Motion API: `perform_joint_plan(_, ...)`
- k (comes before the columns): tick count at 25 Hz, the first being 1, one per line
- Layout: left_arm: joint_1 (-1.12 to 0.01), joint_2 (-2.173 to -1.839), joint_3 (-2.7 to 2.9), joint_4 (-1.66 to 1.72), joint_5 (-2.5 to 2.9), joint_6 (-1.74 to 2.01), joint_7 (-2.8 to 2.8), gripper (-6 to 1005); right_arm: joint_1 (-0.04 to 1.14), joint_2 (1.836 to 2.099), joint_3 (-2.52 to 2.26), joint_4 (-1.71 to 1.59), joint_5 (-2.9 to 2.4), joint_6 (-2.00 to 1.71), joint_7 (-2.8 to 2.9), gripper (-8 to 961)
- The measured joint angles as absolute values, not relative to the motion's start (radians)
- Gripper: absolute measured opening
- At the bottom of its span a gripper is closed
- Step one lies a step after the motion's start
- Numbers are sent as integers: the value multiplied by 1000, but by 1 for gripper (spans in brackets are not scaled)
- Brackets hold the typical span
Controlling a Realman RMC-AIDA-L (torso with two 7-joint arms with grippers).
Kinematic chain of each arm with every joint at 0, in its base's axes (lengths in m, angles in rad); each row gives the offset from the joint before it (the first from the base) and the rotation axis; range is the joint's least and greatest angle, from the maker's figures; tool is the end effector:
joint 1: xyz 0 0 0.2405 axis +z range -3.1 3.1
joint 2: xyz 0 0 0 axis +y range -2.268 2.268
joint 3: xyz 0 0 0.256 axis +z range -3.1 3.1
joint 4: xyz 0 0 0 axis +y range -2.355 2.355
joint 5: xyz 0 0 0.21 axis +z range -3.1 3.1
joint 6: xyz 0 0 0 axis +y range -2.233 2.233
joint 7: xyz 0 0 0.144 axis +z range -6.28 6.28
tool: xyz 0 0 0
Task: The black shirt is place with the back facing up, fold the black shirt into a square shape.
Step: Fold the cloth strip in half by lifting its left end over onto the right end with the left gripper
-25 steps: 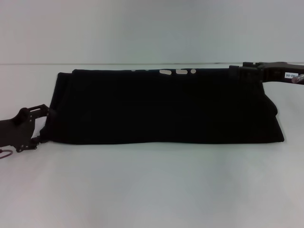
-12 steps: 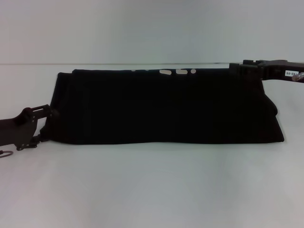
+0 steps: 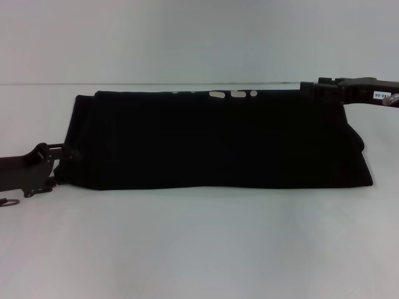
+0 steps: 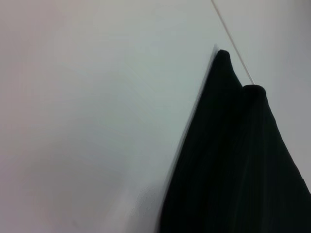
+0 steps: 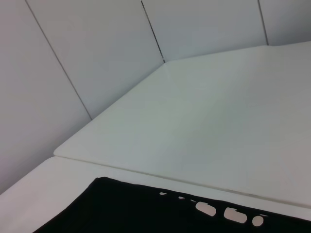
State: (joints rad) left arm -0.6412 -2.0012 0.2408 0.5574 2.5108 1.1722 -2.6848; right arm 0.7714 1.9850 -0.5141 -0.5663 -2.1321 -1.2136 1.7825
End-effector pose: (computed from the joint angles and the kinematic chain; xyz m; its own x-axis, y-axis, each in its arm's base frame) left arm -0.3494 0.3704 0.0428 -0.3663 0.7231 0.5856 0.9261 0.3442 0.1544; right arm 0.2447 0.4309 0.0452 0.6160 -0.5317 -0.5813 -0.7610 -0.5922 -0.2649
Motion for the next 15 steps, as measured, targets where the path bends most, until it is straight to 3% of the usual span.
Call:
perform_joint_plan(11, -632, -2003, 238, 560, 2513, 1164, -2653, 402, 772, 1985, -511, -568, -2132, -1219, 1782, 639)
perform_joint_plan(15, -632, -2003, 239, 560, 2516, 1155, -2628, 286, 772, 1985, -512, -567, -2132, -1219, 1783, 639)
